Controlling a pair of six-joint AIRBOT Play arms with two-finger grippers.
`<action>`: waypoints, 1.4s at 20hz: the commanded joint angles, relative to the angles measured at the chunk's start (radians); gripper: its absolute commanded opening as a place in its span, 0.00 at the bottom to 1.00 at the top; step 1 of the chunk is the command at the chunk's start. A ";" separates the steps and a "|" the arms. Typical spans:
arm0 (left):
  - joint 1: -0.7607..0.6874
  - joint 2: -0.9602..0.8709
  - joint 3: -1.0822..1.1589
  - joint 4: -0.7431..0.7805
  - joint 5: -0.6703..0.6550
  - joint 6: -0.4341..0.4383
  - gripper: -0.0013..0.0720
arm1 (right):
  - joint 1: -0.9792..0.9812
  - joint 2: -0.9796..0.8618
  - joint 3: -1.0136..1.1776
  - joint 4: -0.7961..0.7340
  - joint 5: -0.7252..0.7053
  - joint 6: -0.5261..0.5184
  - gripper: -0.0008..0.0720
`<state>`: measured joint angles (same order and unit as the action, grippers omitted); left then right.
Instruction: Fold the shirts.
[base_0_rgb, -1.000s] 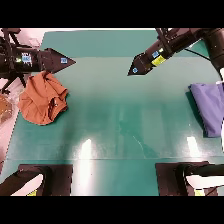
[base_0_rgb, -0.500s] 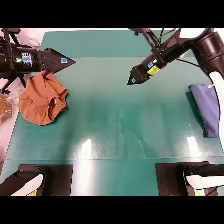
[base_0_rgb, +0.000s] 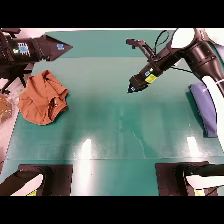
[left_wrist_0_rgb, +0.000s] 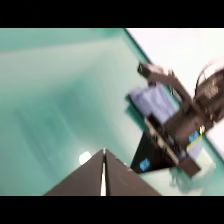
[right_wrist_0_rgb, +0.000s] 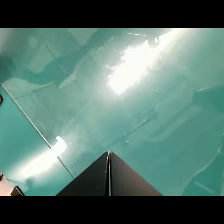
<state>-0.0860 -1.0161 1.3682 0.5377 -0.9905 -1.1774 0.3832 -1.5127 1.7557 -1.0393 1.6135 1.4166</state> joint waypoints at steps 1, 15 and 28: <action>0.000 0.000 0.000 -0.055 0.100 0.000 0.05 | 0.000 0.000 -0.004 0.001 -0.016 0.000 0.03; 0.001 -0.002 -0.015 1.228 -0.340 -0.269 0.90 | -0.174 0.181 -0.004 0.000 -0.123 0.015 0.03; 0.011 -0.055 -0.584 1.103 -0.241 -0.308 0.98 | -0.310 0.203 -0.151 0.001 -0.095 0.015 0.03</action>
<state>-0.0761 -1.0687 0.8879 1.6402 -1.3048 -1.4837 0.0723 -1.3113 1.6520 -1.0401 1.5112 1.4322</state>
